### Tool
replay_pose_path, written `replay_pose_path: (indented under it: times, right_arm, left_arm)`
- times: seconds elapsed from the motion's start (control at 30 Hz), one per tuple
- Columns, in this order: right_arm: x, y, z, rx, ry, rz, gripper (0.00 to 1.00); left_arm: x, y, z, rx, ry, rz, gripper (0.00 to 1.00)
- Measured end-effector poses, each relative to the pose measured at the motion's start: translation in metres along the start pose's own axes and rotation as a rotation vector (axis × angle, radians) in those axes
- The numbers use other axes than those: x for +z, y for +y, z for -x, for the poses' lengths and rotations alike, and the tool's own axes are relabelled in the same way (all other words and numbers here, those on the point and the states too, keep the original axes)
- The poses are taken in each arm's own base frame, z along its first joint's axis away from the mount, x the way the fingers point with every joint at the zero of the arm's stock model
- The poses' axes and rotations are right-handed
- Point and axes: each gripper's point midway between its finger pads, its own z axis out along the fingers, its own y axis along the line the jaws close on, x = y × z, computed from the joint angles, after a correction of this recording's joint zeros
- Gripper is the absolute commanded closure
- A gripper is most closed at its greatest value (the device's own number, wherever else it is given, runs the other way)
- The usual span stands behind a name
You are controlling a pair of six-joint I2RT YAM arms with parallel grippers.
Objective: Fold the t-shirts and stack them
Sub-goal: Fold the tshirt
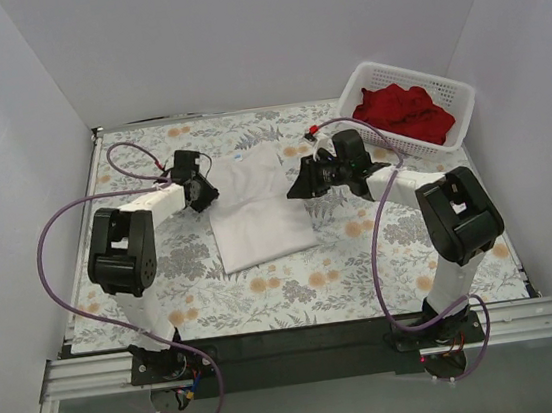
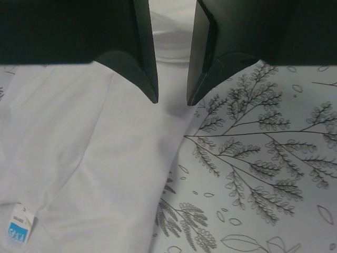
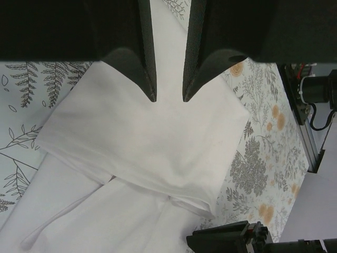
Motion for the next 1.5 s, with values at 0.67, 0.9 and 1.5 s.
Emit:
replay_pose_path:
  times: [0.67,0.9,1.5]
  right_arm:
    - [0.043,-0.041,0.012,0.203,0.046,0.058,0.64]
    - [0.064,-0.078,-0.004,0.293,0.069,0.029,0.65]
    - [-0.011,-0.007,0.001,0.247,-0.017,0.098,0.62]
  left_arm:
    - [-0.055,-0.003,-0.022,-0.137,0.014,-0.26,0.69]
    - [-0.012,0.007,-0.027,-0.223,0.07,-0.229,0.71]
    - [-0.098,-0.018,-0.026,-0.127,0.026,-0.345,0.56]
